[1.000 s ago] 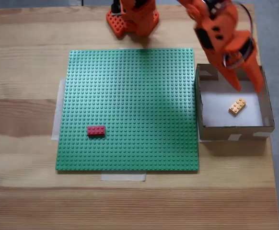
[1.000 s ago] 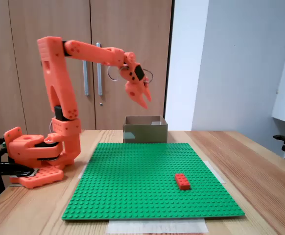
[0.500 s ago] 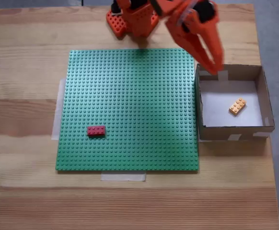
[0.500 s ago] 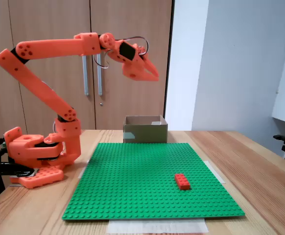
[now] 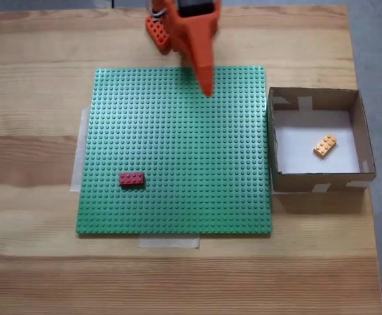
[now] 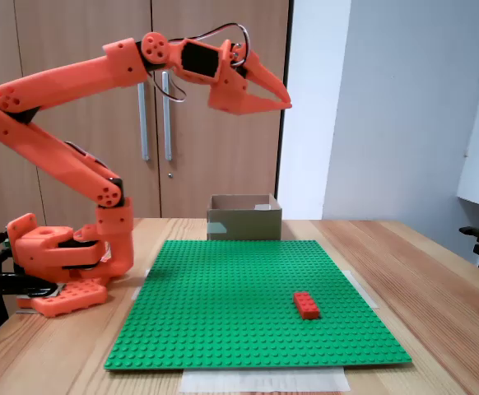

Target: Pick the yellow lego block and put it in the box.

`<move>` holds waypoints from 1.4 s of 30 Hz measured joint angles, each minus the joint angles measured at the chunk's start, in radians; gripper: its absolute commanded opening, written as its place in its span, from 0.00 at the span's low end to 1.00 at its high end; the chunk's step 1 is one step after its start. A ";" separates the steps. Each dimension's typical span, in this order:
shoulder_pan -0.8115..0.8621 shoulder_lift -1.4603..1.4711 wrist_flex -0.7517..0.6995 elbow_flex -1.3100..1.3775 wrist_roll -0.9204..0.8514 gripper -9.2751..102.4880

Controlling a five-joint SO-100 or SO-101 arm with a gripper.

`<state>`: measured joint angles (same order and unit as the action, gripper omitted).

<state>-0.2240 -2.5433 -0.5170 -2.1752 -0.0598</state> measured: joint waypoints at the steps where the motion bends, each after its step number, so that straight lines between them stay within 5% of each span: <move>1: 0.020 -0.028 0.011 -0.032 0.006 0.07; 28: 0.176 -0.525 0.115 -0.873 0.064 0.07; 42: 0.212 -0.627 -0.075 -0.996 -0.017 0.07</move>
<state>-0.0123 -3.1707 -0.5921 -3.1707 -0.0767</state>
